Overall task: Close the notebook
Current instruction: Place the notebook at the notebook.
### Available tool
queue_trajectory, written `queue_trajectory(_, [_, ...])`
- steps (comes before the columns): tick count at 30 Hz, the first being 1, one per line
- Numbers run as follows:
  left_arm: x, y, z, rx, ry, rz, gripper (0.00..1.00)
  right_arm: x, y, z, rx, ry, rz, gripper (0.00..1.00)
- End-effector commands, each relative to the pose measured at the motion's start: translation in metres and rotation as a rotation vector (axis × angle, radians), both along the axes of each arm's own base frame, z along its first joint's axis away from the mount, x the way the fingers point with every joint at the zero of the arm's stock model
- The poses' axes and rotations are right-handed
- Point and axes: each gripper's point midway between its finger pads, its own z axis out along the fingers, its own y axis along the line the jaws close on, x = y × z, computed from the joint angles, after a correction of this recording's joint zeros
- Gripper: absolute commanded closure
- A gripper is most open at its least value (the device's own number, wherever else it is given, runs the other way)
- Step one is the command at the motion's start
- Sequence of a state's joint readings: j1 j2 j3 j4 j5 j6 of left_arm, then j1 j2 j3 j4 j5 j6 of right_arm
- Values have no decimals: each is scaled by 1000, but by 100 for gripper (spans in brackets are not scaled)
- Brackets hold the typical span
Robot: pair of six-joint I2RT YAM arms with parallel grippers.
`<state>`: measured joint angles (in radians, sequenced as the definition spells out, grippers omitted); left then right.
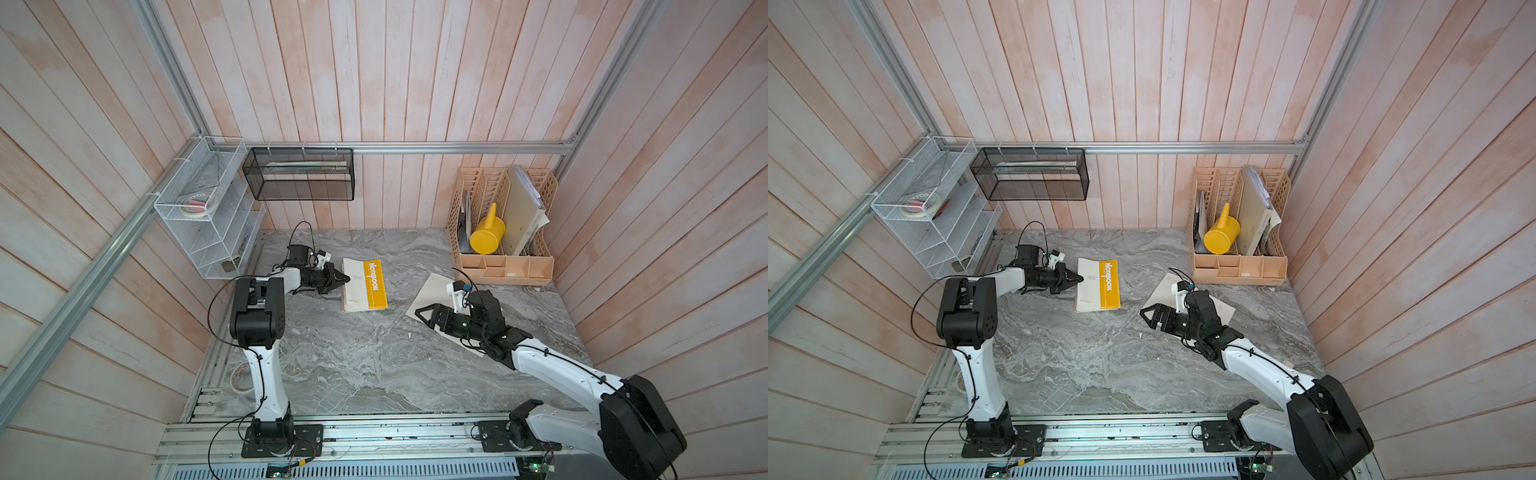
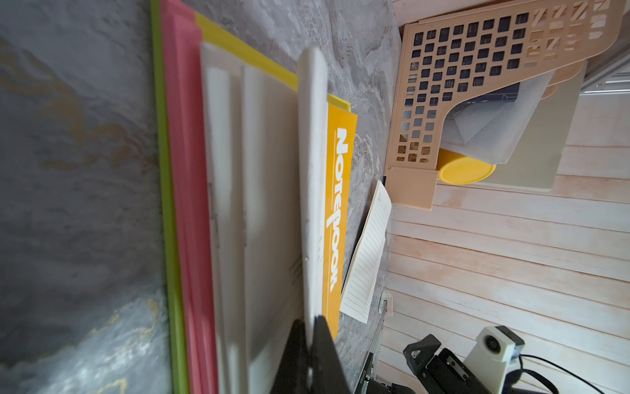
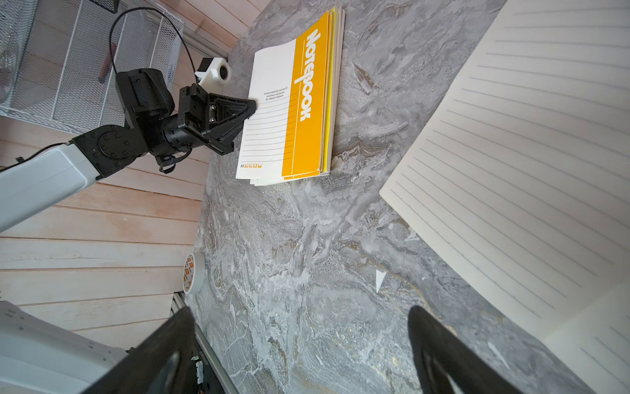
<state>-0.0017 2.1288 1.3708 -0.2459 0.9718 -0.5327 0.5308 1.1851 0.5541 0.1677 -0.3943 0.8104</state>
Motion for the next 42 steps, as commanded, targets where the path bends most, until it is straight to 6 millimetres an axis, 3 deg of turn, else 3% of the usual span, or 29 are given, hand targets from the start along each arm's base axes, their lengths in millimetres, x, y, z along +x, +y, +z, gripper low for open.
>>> queue_trajectory(1, [5, 4, -9, 26, -6, 0, 100, -2, -2, 1, 10, -8, 3, 2])
queue_trajectory(9, [3, 6, -12, 46, 5, 0, 93, -3, -1, 1, 13, -8, 7, 2])
queue_trajectory(13, [3, 7, -12, 55, 5, 0, 84, -4, -2, -1, 11, -4, 6, 2])
queue_trajectory(21, [3, 9, -5, 75, -7, 6, 82, -5, -2, 0, 14, -6, 5, 2])
queue_trajectory(28, [3, 12, 6, 105, -27, 16, 74, -6, -2, -1, 19, -3, 8, 2])
queue_trajectory(42, [1, 19, 29, 177, -59, 23, 72, -6, -1, 2, 31, -9, 12, 2])
